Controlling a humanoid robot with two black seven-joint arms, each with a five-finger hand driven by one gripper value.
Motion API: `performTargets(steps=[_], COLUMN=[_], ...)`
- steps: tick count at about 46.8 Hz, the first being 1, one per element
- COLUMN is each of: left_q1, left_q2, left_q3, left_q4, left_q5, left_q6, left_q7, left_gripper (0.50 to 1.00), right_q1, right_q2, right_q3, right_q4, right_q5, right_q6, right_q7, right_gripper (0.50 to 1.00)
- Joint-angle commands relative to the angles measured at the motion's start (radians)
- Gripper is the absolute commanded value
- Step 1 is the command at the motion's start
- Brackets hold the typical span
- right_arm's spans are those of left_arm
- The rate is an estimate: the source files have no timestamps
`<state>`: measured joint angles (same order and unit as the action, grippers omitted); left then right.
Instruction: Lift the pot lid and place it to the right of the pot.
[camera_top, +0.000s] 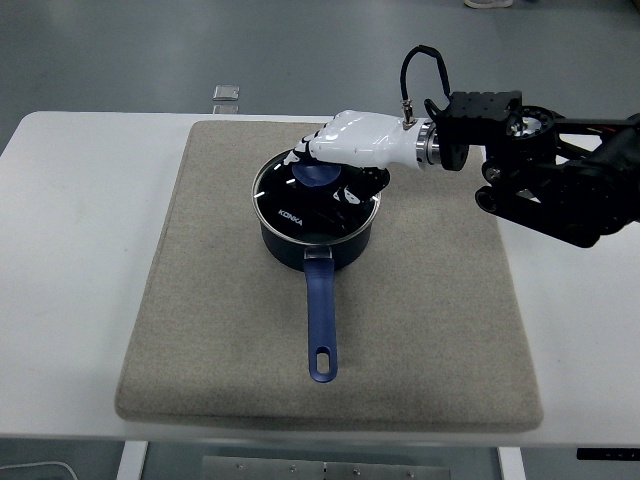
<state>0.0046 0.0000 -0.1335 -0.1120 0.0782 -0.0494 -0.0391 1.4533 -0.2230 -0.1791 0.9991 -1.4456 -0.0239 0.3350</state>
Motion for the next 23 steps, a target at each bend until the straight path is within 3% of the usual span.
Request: performTargets(steps=[1, 23], left_q1=[0.0, 0.0], left_q2=[0.0, 0.0], left_q3=[0.0, 0.0], left_q4=[0.0, 0.0], left_q5=[0.0, 0.0], left_q6=[0.0, 0.0], left_q7=[0.001, 0.001], left_gripper=[1.0, 1.0], right_q1=[0.002, 0.018], right_q2=[-0.003, -0.004], right_q3=[0.001, 0.009], right_q4=[-0.005, -0.033], right_q5=[0.002, 0.004], right_q6=[-0.005, -0.005], right_q7=[-0.001, -0.005], right_gripper=[0.5, 0.5])
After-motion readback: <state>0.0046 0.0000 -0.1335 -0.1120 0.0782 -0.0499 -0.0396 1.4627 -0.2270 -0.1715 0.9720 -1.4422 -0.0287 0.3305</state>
